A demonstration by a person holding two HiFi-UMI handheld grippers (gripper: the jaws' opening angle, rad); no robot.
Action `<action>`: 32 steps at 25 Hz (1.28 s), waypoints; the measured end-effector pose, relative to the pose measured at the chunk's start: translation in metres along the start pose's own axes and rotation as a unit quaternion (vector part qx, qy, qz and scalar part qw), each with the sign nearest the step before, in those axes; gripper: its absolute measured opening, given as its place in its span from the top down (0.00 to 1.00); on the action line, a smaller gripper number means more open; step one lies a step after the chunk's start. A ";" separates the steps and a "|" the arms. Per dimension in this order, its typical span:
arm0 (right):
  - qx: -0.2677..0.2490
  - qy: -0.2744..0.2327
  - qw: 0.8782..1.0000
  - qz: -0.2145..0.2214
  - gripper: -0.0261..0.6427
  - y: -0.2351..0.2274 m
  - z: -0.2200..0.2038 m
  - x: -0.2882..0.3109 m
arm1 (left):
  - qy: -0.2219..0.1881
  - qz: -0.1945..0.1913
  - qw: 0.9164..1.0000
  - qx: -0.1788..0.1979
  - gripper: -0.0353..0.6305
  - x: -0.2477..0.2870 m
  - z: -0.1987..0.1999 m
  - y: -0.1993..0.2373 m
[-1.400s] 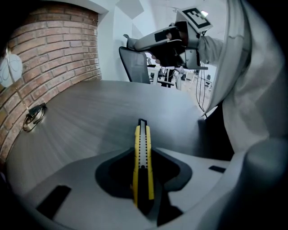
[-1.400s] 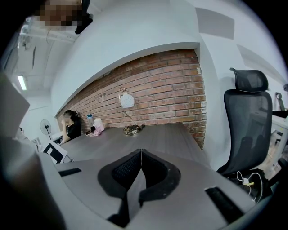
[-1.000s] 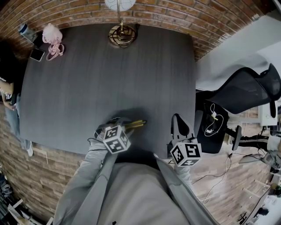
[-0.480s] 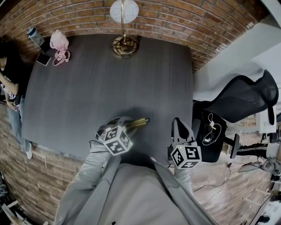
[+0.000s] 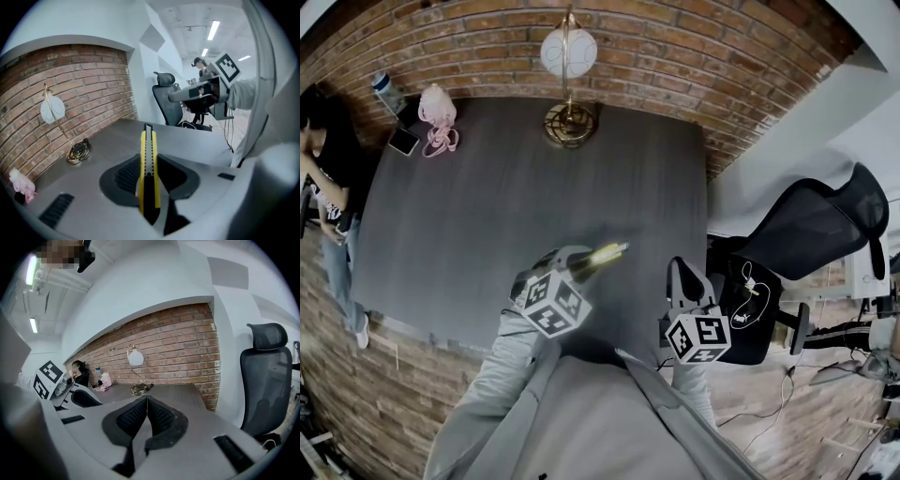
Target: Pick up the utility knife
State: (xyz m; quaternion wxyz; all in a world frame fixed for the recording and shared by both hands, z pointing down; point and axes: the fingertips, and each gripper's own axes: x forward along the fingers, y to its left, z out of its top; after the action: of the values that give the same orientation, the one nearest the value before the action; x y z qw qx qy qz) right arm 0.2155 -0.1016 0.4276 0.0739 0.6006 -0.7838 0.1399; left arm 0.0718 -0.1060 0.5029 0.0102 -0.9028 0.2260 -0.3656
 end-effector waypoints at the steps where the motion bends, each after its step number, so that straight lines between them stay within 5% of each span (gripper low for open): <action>1: -0.002 -0.002 1.000 0.001 0.93 0.000 0.003 0.001 | -0.008 0.007 1.000 -0.004 0.76 -0.003 0.006 0.004; 13: -0.022 -0.028 0.999 0.006 0.93 0.002 0.033 0.009 | -0.128 0.075 0.986 -0.079 0.76 -0.050 0.068 0.048; 23: -0.034 -0.042 0.998 0.007 0.93 0.006 0.046 0.012 | -0.200 0.159 0.946 -0.200 0.76 -0.091 0.064 0.083; 32: -0.039 -0.047 0.998 0.010 0.94 0.008 0.049 0.014 | -0.237 0.215 0.909 -0.266 0.76 -0.111 0.053 0.098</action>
State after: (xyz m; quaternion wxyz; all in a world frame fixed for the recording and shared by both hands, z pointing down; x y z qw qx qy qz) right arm 0.2067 -0.1277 0.3838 0.0590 0.5955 -0.7971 0.0813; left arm -0.0025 -0.1557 0.3728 -0.0987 -0.8617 0.4946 -0.0562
